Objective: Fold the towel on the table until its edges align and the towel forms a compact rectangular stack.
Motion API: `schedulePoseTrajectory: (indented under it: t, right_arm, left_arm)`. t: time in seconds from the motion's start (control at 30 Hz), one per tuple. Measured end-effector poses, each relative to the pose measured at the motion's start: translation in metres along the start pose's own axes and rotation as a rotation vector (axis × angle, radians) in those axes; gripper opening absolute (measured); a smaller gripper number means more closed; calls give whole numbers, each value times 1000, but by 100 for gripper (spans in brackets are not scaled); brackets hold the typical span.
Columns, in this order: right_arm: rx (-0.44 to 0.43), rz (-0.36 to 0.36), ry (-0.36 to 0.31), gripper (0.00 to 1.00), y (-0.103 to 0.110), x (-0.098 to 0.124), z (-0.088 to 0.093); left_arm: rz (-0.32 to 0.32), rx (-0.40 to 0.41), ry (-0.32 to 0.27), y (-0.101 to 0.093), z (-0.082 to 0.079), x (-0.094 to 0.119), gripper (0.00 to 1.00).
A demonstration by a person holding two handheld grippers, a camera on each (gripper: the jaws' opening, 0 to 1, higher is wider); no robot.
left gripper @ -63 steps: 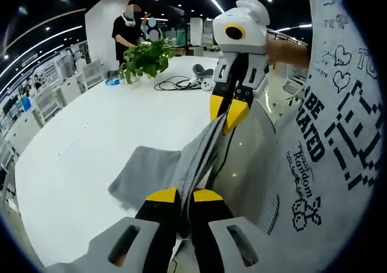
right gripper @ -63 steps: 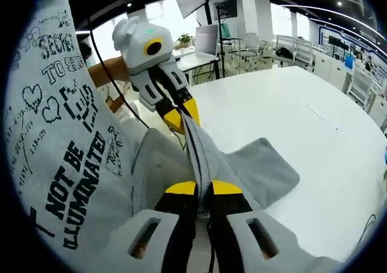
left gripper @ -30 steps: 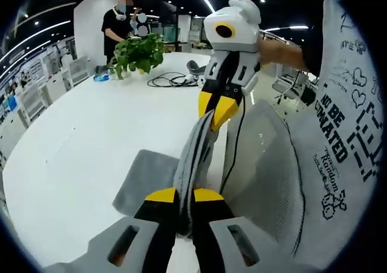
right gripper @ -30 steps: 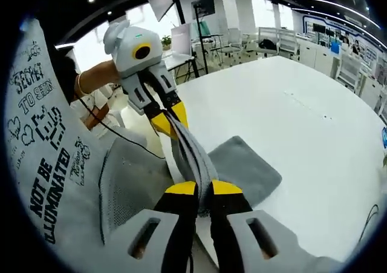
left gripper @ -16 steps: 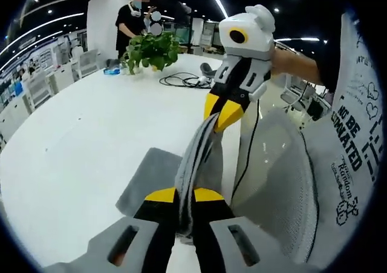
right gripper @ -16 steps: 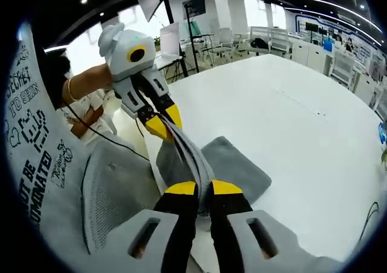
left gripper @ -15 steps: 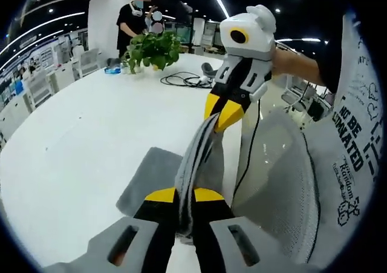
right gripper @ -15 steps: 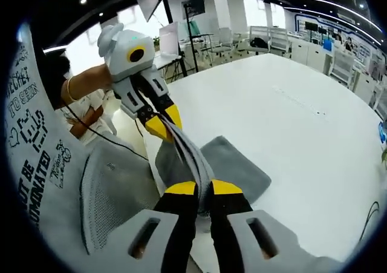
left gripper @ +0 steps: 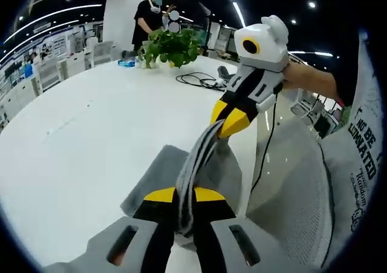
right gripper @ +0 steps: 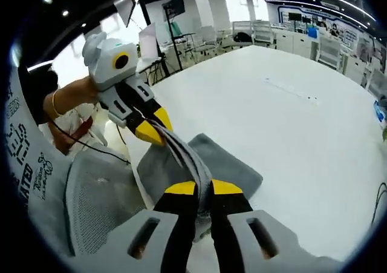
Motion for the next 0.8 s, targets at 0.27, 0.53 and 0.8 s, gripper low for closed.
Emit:
schedulePoseTrajectory:
  t: [0.27, 0.53, 0.8]
  right_arm:
    - [-95, 5, 15, 5, -18, -21, 9]
    - [-122, 18, 42, 6, -36, -40, 12]
    - [-157, 28, 55, 6, -49, -56, 18]
  left_arm:
    - [-24, 27, 33, 15, 15, -23, 10]
    - [-30, 64, 61, 27, 30, -40, 10]
    - [-40, 79, 89, 37, 44, -56, 11]
Point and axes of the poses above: the point that each gripper's makers call its tool centre point, and the gripper's own axes: x roughly backward along the fingers, y roughly to its left, z roughly out of its underside, the point moved 1 cm from there along x, roughly backward along the fingers, and after that the axes turned 8 degrees about -x, right-handed, at the moved point
